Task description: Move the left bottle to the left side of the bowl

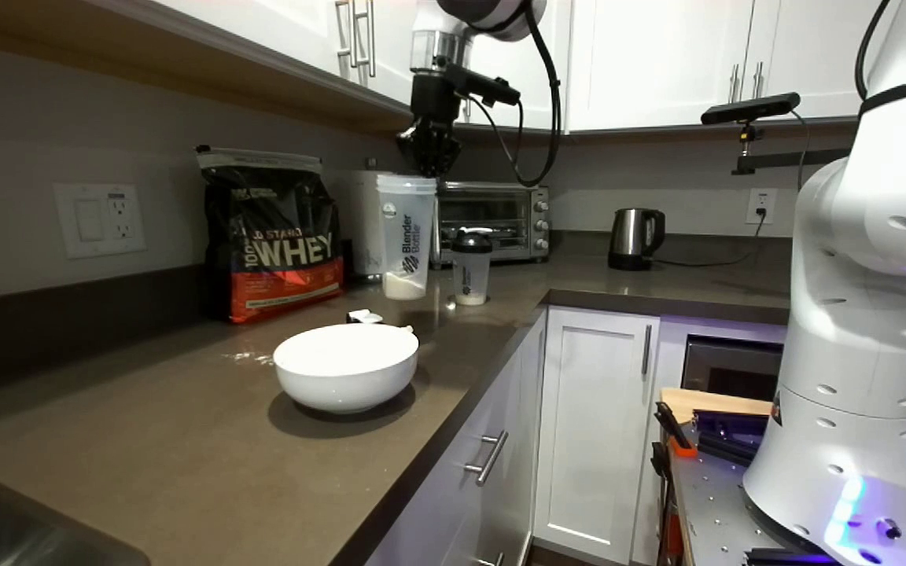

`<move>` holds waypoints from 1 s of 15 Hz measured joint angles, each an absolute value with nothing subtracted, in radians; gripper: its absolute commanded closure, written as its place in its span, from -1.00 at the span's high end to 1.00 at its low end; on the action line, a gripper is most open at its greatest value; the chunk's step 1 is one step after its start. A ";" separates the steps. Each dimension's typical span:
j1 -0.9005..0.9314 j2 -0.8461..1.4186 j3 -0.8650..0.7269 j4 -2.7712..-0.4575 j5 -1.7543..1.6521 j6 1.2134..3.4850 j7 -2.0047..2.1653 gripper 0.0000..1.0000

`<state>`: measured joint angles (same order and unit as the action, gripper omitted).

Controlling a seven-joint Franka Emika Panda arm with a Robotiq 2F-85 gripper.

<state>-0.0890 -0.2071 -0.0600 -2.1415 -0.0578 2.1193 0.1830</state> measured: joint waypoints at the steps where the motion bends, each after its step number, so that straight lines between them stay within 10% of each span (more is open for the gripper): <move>1: -0.079 -0.202 -0.052 -2.130 -0.057 2.119 0.183 -0.92; 15: 0.033 -0.158 0.048 -2.055 -0.048 2.172 0.183 -0.92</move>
<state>0.0333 -0.1576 0.0484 -2.0553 -0.0476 2.1718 0.1830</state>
